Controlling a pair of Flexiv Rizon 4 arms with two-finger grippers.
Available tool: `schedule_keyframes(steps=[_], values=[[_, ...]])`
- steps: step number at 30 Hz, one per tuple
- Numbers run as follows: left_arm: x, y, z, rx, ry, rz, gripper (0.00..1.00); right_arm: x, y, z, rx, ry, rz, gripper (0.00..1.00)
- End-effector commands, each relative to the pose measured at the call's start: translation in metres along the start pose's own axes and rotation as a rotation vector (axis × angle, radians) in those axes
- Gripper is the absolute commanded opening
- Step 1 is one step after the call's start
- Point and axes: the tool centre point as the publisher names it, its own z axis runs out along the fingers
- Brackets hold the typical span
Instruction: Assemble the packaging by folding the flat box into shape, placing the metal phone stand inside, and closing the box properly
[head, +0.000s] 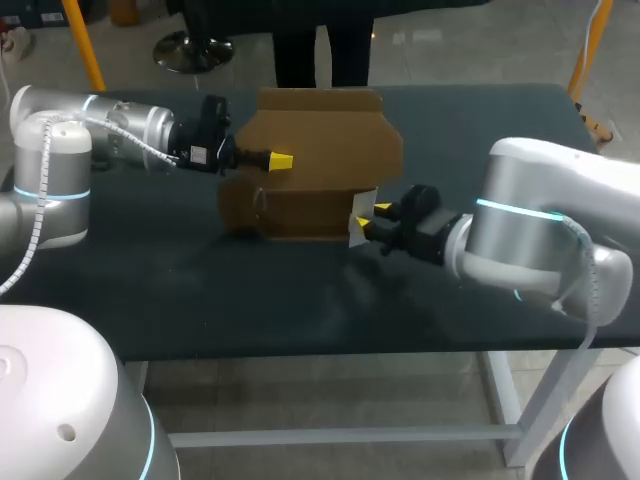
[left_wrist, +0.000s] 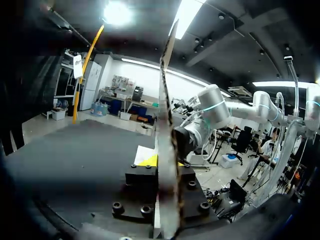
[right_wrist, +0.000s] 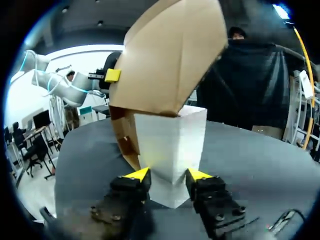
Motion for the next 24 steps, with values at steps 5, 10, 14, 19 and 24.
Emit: schedule_keyframes(steps=[5, 10, 14, 19, 24], values=[[-0.001, 0.004, 0.003, -0.001, 0.005, 0.0, 0.0, 0.001, -0.006, 0.014, -0.029, -0.158, 0.027, 0.48], [-0.001, 0.004, 0.003, -0.001, 0.005, 0.0, 0.0, -0.003, -0.005, 0.017, -0.034, -0.211, 0.058, 0.49], [-0.001, 0.004, 0.003, -0.001, 0.005, 0.0, 0.0, -0.004, -0.005, 0.019, -0.034, -0.252, 0.068, 0.49], [-0.001, 0.004, 0.003, -0.001, 0.005, 0.0, 0.0, -0.006, -0.004, 0.021, -0.044, -0.288, 0.089, 0.49], [-0.001, 0.004, 0.003, -0.001, 0.005, 0.0, 0.0, -0.008, -0.004, 0.022, -0.041, -0.321, 0.107, 0.47]])
